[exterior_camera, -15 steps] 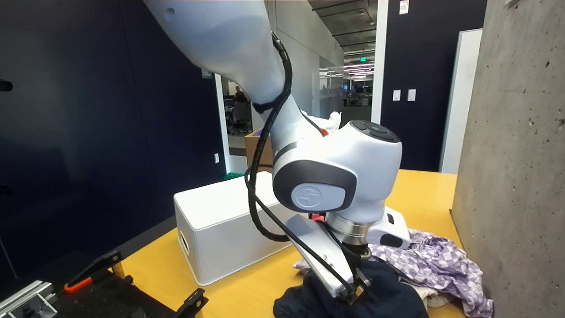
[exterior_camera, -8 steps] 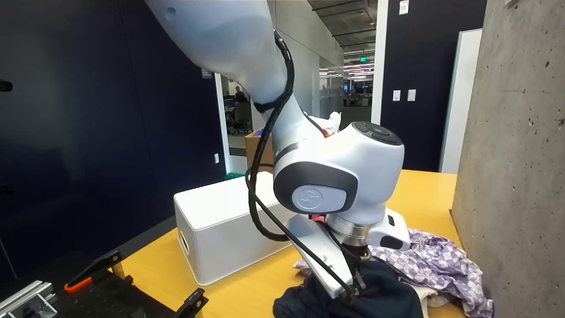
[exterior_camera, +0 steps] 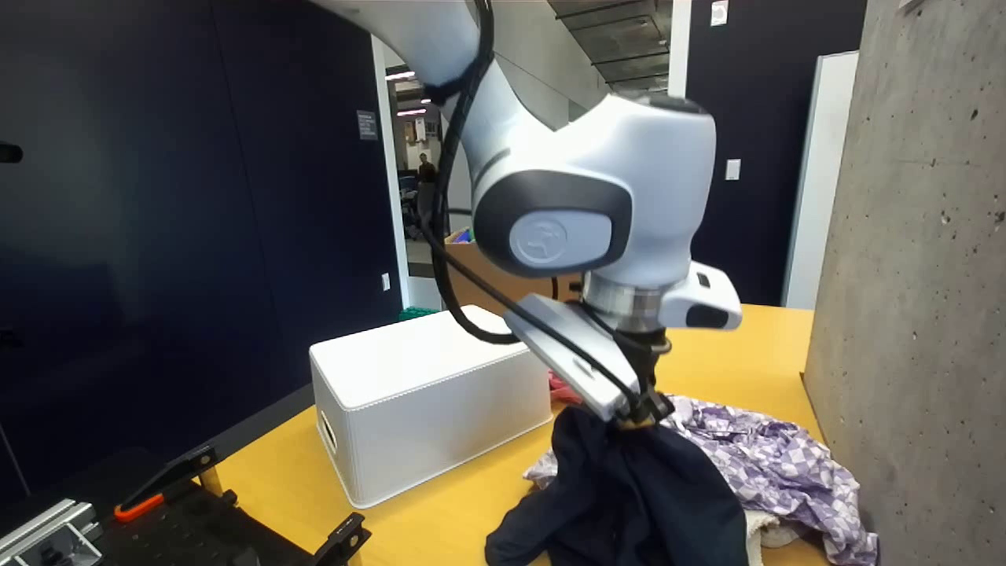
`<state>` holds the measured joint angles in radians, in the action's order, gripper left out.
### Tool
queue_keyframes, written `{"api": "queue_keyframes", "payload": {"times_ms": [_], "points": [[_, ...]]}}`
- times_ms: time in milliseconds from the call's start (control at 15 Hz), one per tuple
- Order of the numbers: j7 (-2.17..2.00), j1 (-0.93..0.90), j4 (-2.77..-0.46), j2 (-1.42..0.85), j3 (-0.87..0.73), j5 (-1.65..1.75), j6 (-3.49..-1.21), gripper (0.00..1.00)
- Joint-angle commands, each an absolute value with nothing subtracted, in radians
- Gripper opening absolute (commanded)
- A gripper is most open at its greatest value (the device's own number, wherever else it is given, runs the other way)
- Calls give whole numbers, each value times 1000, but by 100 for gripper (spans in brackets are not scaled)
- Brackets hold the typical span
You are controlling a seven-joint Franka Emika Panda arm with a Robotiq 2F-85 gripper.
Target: Remove the purple clothing from the top of the container then put the dark blue shirt on top of the container.
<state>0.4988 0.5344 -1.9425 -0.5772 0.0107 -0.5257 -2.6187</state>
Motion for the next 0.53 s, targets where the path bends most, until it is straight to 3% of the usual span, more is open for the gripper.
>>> {"api": "queue_keyframes", "payload": {"times_ms": [0, 467], "points": [[437, 492, -2017, -404, -11, -479, -2619, 3], [202, 295, -1969, -307, -69, -281, -2609, 3]]}}
